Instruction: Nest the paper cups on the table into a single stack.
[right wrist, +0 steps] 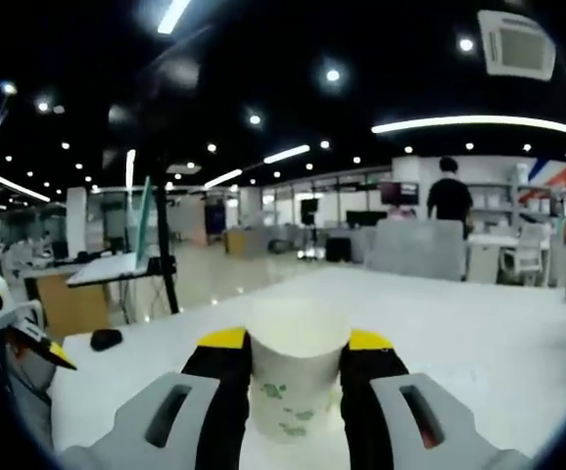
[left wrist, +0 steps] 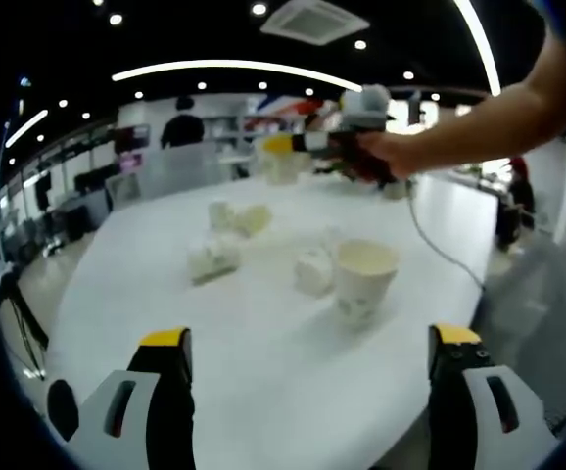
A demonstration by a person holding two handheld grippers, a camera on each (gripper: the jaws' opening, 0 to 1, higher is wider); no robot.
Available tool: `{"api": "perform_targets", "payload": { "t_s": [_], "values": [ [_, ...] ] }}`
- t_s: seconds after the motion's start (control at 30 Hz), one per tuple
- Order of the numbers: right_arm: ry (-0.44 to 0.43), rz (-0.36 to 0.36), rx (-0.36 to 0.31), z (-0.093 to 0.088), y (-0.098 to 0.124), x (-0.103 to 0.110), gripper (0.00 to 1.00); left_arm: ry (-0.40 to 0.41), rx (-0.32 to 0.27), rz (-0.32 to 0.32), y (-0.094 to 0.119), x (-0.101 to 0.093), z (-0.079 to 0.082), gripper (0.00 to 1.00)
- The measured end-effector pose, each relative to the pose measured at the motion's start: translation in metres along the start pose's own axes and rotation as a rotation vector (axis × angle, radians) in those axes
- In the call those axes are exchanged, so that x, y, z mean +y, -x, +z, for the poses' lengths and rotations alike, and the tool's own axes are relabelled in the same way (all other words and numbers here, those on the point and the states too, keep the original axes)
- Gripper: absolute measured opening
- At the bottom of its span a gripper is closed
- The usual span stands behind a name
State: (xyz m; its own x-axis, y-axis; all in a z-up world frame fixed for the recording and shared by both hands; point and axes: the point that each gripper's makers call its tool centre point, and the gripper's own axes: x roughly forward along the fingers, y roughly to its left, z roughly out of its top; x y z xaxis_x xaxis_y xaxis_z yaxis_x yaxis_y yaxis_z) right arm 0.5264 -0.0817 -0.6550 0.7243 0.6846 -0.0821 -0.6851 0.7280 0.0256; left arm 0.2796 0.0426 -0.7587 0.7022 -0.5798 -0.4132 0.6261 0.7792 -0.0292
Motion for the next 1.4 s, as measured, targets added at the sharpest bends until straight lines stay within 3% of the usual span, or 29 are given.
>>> {"api": "perform_targets", "payload": {
  "t_s": [0.9,1.4],
  "values": [
    [0.003,0.067,-0.022,0.008,0.039,0.035,0.33,-0.031,0.011,-0.011,-0.002,-0.002,0.001,0.98],
    [-0.016,0.074,-0.027,0.001,0.054,0.055,0.33,-0.034,0.012,-0.023,-0.003,-0.004,0.002,0.98]
  ]
}}
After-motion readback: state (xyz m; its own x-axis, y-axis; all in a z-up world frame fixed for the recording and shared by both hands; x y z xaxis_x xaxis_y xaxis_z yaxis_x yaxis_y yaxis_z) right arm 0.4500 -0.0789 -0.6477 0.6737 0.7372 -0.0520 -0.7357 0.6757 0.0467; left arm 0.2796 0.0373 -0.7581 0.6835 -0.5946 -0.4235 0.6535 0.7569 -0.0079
